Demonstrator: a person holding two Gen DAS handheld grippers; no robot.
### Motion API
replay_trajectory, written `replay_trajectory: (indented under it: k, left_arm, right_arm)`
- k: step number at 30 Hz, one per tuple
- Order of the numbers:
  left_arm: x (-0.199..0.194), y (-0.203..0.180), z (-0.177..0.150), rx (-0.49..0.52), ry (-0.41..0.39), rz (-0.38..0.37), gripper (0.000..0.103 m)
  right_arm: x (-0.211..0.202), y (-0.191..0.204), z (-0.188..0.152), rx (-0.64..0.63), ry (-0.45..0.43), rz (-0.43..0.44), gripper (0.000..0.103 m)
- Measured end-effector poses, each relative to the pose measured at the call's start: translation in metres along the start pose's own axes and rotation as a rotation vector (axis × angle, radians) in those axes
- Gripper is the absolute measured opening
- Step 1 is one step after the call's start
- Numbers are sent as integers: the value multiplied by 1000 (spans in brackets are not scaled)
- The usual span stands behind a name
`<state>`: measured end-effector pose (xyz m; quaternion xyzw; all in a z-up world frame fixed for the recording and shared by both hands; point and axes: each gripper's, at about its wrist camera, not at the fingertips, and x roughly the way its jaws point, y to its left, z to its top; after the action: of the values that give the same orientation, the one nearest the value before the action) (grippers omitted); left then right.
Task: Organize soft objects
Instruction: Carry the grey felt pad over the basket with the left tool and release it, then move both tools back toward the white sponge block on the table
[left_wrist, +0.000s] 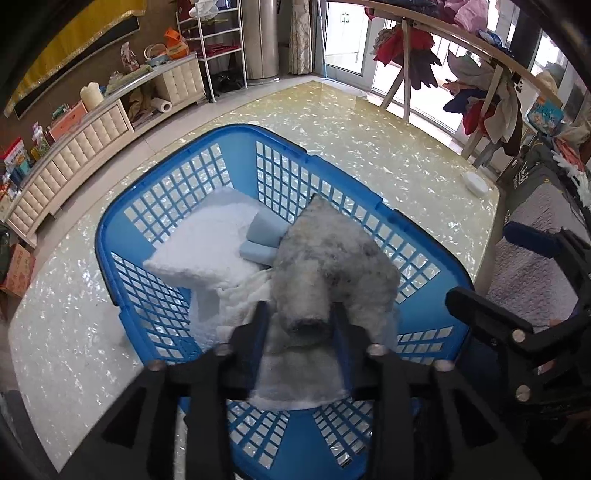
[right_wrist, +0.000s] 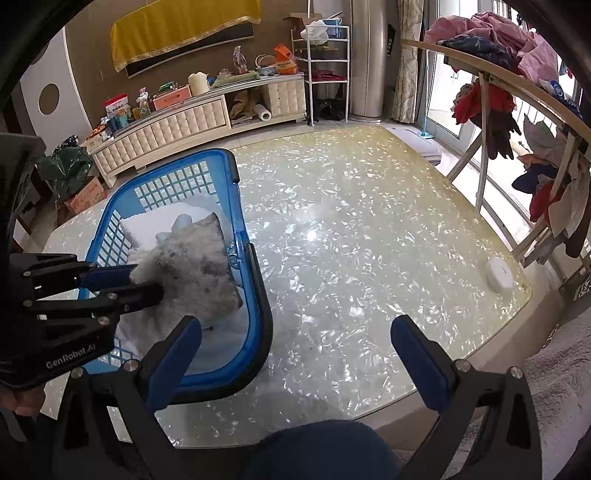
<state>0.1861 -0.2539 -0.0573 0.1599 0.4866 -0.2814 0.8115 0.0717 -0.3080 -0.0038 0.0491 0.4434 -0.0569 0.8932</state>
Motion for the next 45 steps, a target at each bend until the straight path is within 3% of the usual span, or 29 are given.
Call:
replay_trajectory:
  k: [1,9,14,18,24,29,32,45]
  left_arm:
    - [-1,0,0,1,-3,2,56]
    - [-14,8,-6,11,-40,19,79]
    - [-26,8,-8,32,-55,13,82]
    - [-36,12,-13,42,-72,30,93]
    - [-53,32,-25,2,-82,22,94]
    - [-73,51,-42,-23,-122,60,94]
    - [-83,67,-55,-49,-137,58,103]
    - [-113,127,-113,-163,-155,84,103]
  right_arm:
    - [-1,0,0,-1,-1,-2,103]
    - [-8,1,0,-7,-3,-23,103]
    - [-15,7,0,-18,-14,-33,103]
    - [-21,14,0,-33,-24,-45,103]
    - [-28,28,1,-57,-37,-54,103]
    - [-32,43,1,-95,-47,-62,103]
    - [-33,56,1,-124,-51,-55,103]
    - [-25,129,-1,-273,-50,-12,103]
